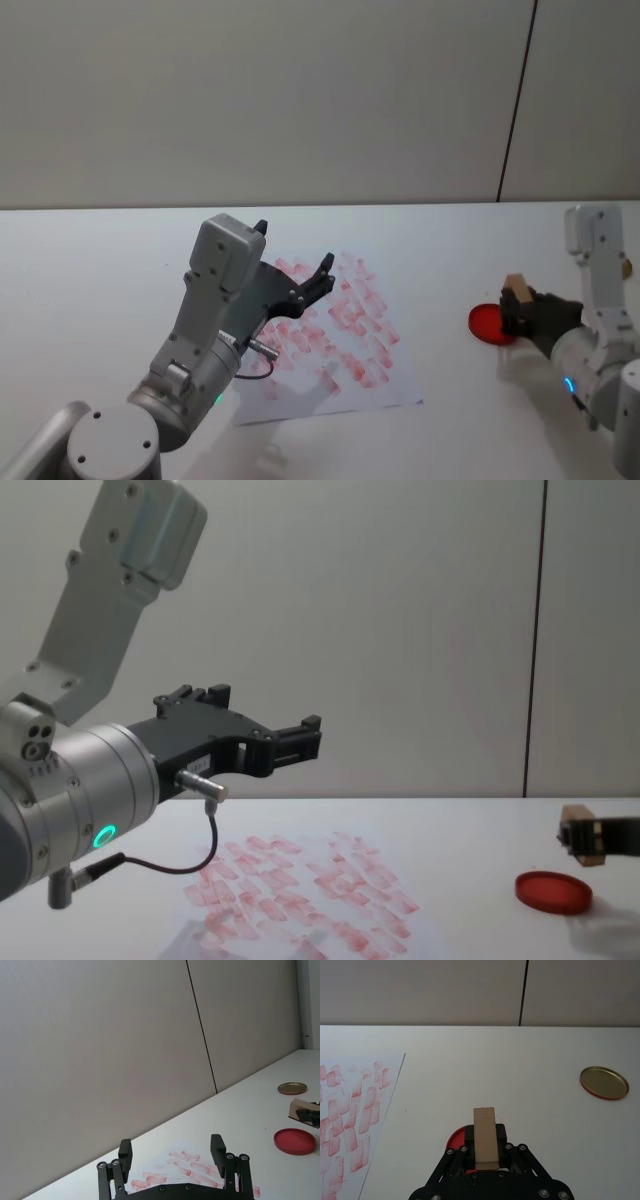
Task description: Use the one hand to pick up the stamp and affix it onto the A4 paper.
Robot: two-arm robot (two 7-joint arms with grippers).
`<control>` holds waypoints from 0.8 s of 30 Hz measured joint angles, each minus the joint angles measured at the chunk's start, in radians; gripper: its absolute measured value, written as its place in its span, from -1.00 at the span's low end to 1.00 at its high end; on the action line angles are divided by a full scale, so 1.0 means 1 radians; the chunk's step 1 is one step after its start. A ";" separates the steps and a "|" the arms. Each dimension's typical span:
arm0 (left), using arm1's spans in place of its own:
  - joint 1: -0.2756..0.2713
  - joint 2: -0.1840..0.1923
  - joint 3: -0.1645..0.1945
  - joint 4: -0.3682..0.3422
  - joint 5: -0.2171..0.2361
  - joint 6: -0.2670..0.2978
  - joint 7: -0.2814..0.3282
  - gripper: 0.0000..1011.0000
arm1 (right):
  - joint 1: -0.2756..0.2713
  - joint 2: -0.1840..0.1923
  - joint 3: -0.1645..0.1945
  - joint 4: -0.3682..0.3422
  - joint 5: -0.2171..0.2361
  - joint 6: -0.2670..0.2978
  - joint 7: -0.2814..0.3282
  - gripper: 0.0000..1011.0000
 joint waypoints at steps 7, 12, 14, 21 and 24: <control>0.000 0.000 0.000 0.000 0.000 0.000 0.000 0.96 | 0.035 -0.008 0.006 0.085 0.013 -0.026 0.041 -0.47; 0.000 0.000 0.000 0.000 0.000 0.000 0.000 0.96 | 0.051 -0.012 0.007 0.120 0.014 -0.041 0.060 -0.19; 0.000 0.000 0.000 0.000 0.000 0.000 0.000 0.96 | 0.056 -0.014 0.007 0.131 0.015 -0.048 0.066 0.01; 0.000 0.000 0.000 0.000 0.000 0.000 0.000 0.96 | 0.053 -0.013 0.008 0.121 0.013 -0.076 0.083 0.40; 0.000 0.000 0.000 0.000 0.000 0.000 0.000 0.96 | 0.042 -0.008 0.009 0.100 0.009 -0.092 0.089 0.59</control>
